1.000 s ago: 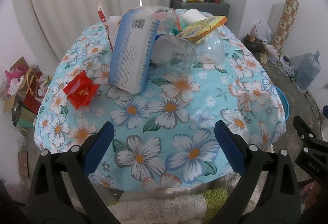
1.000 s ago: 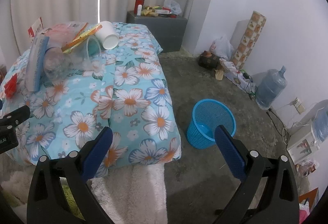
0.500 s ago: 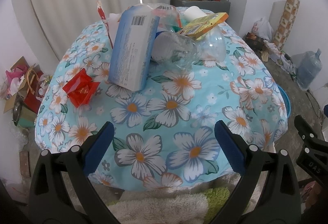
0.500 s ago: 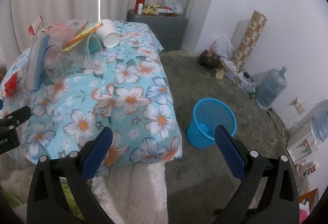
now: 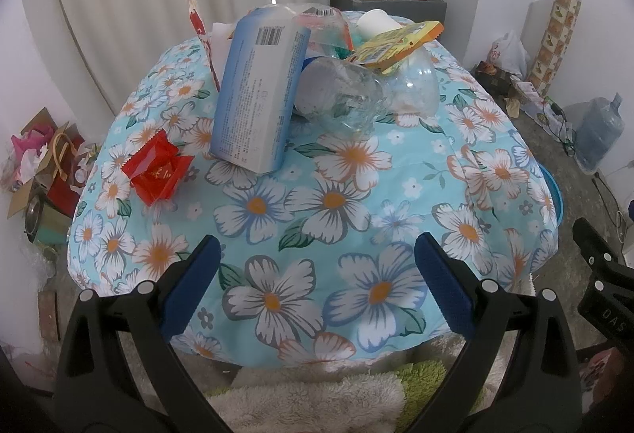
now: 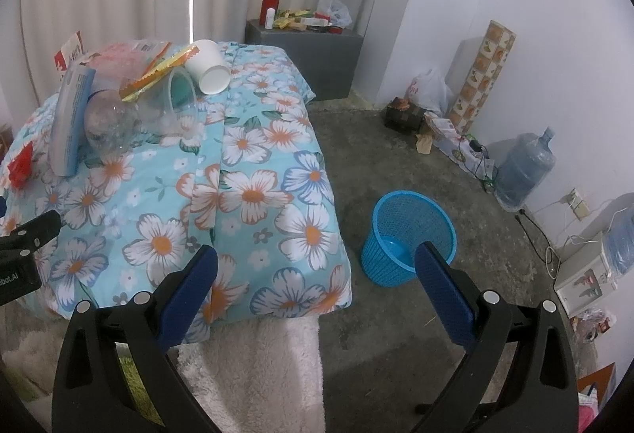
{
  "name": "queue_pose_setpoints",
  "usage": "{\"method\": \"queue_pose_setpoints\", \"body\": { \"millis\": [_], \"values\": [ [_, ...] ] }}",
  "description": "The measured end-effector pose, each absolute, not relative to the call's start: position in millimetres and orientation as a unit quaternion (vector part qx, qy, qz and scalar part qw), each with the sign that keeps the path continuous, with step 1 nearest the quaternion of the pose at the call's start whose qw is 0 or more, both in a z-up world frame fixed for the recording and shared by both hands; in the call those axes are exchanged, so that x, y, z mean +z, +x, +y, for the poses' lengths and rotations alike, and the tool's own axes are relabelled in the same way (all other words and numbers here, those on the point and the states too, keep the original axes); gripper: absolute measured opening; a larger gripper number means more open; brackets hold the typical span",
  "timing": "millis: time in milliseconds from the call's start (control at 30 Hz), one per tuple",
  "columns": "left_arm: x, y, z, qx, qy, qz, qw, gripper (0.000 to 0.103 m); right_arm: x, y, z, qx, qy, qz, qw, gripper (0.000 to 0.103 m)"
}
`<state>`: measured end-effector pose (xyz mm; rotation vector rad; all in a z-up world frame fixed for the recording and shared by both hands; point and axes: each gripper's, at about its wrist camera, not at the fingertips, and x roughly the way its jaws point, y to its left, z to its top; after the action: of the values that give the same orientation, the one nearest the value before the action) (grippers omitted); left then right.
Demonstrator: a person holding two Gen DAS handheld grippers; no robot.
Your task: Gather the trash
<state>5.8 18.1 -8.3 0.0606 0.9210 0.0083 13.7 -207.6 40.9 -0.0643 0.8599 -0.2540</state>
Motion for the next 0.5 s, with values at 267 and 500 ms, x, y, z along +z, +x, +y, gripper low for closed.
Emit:
{"method": "queue_pose_setpoints", "body": {
  "millis": [267, 500],
  "values": [
    [-7.8, 6.5, 18.0, 0.004, 0.029, 0.445, 0.895, 0.094, 40.6, 13.8, -207.1, -0.123, -0.031, 0.416, 0.901, 0.097],
    [-7.2, 7.1, 17.8, 0.003, 0.029, 0.445, 0.895, 0.094, 40.4, 13.6, -207.0, -0.122, -0.031, 0.416, 0.901, 0.097]
  ]
}}
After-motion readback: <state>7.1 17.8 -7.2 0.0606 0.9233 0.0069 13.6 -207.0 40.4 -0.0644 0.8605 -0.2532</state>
